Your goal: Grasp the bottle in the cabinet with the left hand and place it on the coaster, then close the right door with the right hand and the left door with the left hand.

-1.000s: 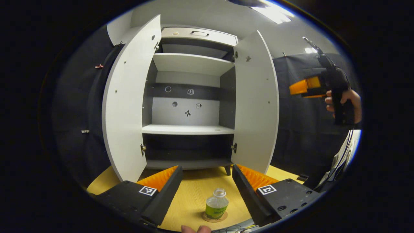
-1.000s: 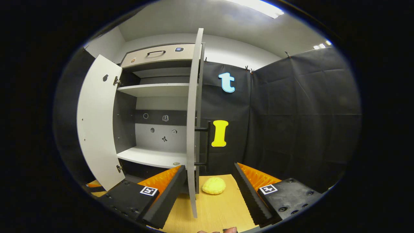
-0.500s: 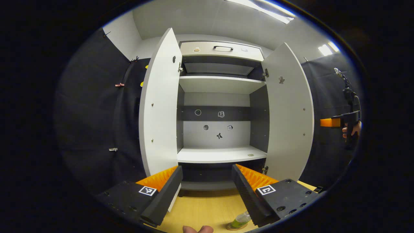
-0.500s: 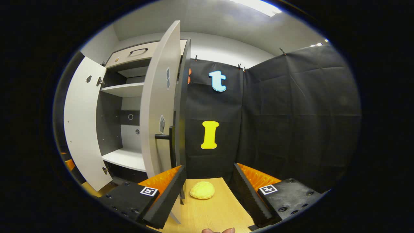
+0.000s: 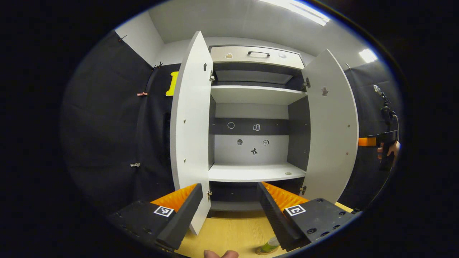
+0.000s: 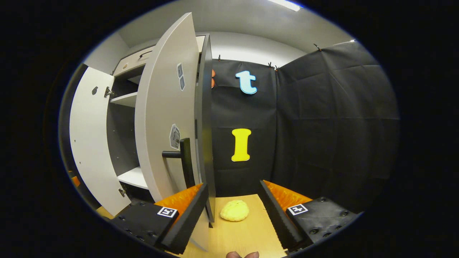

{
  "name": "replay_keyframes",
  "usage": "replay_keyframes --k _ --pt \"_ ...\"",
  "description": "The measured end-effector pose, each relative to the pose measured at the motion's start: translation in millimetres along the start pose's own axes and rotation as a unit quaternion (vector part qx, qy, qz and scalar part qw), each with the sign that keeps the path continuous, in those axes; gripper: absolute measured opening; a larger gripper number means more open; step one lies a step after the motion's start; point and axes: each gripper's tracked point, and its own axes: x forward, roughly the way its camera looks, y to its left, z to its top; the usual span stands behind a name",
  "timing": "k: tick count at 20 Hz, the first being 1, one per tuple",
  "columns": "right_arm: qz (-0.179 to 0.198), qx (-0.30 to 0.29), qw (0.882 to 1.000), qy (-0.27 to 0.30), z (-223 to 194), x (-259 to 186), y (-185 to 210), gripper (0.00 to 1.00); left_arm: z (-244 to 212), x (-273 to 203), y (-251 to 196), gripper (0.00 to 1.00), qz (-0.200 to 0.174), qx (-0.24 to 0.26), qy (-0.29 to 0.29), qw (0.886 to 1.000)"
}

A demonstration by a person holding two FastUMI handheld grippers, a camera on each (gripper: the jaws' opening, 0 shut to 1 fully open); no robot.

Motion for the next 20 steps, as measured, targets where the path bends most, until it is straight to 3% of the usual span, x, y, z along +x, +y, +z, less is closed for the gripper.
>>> replay_keyframes --k 11,20 --pt "0.058 -0.002 0.998 0.007 -4.8 -10.9 87.4 0.95 -2.0 -17.1 42.1 0.97 0.028 0.000 0.002 1.000" --pt "0.128 -0.002 0.992 0.003 -9.3 11.3 174.5 0.95 -0.2 -22.6 66.2 0.97 0.053 0.000 0.002 0.999"
